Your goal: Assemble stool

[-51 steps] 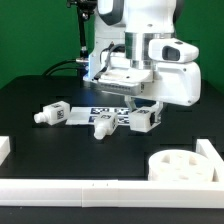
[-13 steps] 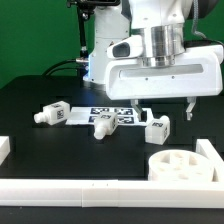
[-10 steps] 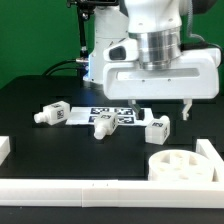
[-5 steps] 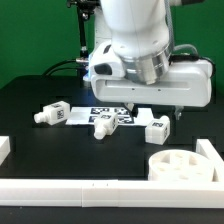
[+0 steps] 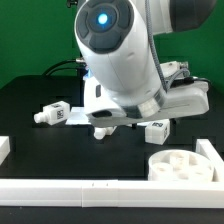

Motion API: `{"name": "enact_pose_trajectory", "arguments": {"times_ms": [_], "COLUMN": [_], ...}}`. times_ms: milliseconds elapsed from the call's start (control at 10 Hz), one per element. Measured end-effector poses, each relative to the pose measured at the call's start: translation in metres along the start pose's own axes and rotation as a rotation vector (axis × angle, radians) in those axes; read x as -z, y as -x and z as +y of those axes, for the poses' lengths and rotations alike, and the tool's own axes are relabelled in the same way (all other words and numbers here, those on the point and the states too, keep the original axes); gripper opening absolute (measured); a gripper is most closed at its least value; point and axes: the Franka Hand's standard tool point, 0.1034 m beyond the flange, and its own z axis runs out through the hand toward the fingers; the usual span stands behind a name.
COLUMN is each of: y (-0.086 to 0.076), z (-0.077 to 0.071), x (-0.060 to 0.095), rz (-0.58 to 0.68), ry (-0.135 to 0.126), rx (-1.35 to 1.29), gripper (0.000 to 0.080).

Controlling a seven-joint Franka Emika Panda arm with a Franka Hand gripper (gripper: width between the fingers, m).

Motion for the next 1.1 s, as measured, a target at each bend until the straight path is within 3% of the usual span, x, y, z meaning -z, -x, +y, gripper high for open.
{"name": "enact_pose_trajectory", "arguments": {"times_ms": [100,200,600,700,800,1100], "y": [0.001,0.006,0.008,0.012,0.006,0.007], "z": [0.002,0.009,0.009,0.009,0.009,0.006], "x": [-0.002,-0.011,-0.018,-0.021,-0.020,-0.018], "rz": [-0.008,-0.065,-0.101,-0.179,-0.192,-0.187], "ry": [-0.008,-0.039,-0.046,-0.067,-0.080,-0.077], "rx": [-0.006,-0.033,-0.089,-0.205,-0.215,-0.206], "gripper": [0.0649,0.0649,0.0649,0.0649,0.0649,0.0649]}}
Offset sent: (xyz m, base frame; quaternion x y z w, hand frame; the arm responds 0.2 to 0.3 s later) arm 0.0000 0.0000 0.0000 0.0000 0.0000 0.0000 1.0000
